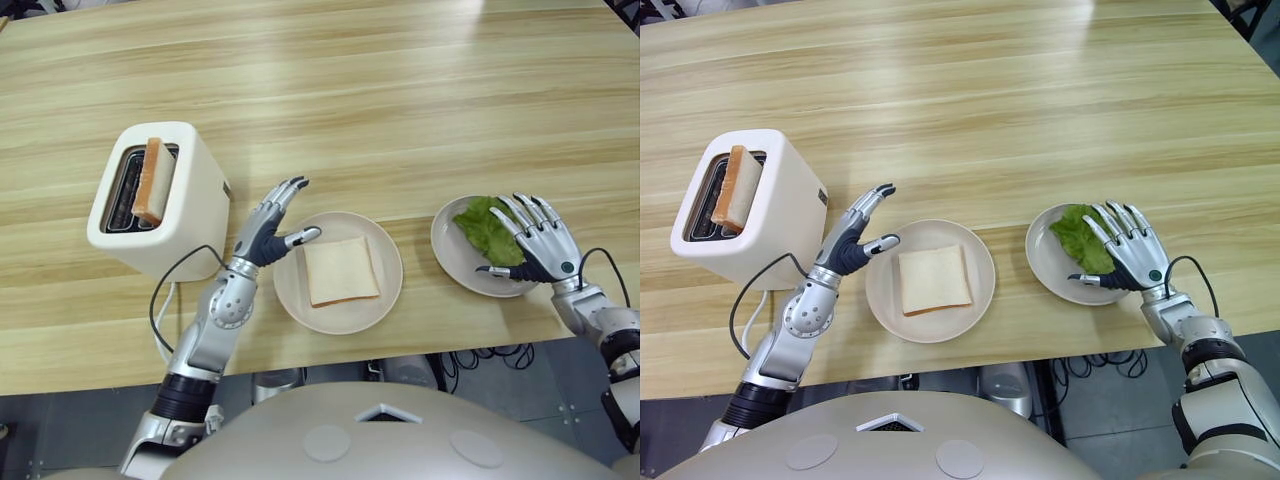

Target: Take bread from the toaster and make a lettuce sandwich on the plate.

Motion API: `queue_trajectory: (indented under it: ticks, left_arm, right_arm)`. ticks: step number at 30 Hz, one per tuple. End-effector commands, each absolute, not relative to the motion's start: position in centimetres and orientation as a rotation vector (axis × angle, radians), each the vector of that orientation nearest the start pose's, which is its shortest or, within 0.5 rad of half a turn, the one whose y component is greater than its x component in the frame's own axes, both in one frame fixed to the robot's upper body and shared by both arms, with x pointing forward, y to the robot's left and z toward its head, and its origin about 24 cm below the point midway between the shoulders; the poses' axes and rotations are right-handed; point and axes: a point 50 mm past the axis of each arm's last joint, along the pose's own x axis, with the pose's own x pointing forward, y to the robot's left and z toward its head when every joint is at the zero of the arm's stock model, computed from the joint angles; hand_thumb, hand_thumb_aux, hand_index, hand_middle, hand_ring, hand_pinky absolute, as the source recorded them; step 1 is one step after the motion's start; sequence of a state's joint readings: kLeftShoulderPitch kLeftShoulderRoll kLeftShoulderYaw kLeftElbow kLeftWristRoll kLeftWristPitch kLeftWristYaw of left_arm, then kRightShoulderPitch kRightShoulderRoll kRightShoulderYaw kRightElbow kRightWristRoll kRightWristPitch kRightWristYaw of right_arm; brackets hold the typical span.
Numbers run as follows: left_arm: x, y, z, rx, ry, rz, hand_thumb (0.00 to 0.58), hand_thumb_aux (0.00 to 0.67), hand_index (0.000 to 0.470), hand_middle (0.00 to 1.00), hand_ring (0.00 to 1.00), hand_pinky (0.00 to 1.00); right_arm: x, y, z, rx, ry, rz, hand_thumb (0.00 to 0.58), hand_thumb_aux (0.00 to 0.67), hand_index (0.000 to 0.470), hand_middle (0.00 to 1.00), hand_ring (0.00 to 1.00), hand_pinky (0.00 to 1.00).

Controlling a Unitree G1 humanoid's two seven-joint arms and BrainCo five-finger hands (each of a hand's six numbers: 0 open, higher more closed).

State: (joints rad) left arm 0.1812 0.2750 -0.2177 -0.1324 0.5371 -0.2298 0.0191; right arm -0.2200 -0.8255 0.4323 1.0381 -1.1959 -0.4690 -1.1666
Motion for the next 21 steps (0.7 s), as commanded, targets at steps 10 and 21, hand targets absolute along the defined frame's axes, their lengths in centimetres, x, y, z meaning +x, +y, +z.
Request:
queue_trajectory:
  ticks: [10,21]
  left_arm:
    - [20.46,13.36,3.58,0.714,-0.196,-0.361,0.0,0.0,0.0,0.0,0.0,0.0]
    - [20.42,12.97,3.23,0.703,-0.199,-0.372,0.0,0.0,0.0,0.0,0.0,0.0]
  right_arm:
    - [20.63,-32.47,-0.76,-1.732,-0.429,0.132,0.0,0.0,0.0,0.0,0.0,0.0]
    - [20.77,-32.26,-0.42,-1.709,-0.475,0.129,0.079,0.047,0.032,0.0,0.0,0.0]
